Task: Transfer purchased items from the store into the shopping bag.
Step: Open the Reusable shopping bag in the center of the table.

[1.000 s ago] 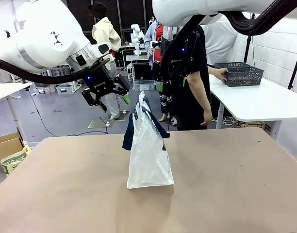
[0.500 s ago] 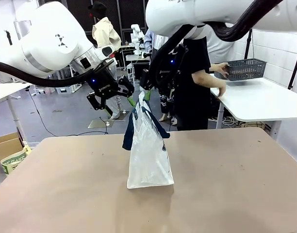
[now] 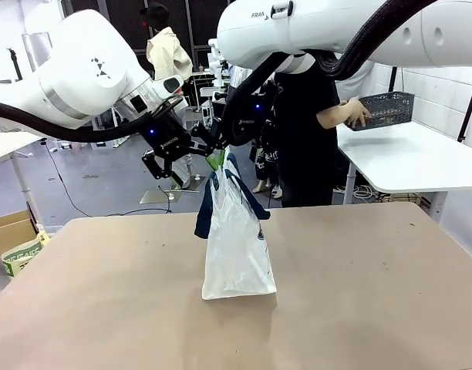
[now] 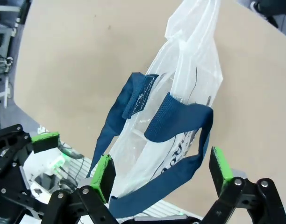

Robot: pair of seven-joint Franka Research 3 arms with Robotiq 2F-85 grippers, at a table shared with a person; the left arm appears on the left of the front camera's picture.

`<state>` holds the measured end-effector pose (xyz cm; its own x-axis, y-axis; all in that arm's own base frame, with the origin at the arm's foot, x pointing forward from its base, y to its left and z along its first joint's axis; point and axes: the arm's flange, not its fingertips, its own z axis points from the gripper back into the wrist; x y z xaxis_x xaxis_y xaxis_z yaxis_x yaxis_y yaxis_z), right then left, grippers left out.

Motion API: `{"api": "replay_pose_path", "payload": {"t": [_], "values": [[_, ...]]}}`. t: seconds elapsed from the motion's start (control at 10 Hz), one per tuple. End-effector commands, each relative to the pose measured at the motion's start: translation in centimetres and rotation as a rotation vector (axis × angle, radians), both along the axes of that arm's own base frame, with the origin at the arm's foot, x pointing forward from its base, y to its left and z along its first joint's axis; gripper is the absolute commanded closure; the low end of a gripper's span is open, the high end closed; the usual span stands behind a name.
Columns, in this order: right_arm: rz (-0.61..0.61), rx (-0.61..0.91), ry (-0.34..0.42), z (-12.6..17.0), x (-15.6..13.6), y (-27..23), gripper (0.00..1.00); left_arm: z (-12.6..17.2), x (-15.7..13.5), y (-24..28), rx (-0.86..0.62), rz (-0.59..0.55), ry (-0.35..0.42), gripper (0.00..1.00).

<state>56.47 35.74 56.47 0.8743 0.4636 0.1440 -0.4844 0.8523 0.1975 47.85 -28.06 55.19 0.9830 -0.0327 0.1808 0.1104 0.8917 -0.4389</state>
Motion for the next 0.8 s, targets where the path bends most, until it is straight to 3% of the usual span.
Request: {"api": "replay_pose_path", "payload": {"t": [0.0,0.7], "values": [[-0.046,0.009,0.031,0.2,1.2,0.4,0.0,-0.9,0.3,0.2,-0.034,-0.021,0.002,0.0],[-0.088,-0.015,0.091,-1.9,2.3,0.1,0.0,-2.5,0.9,0.1,-0.029,-0.008,0.029,0.0]]}}
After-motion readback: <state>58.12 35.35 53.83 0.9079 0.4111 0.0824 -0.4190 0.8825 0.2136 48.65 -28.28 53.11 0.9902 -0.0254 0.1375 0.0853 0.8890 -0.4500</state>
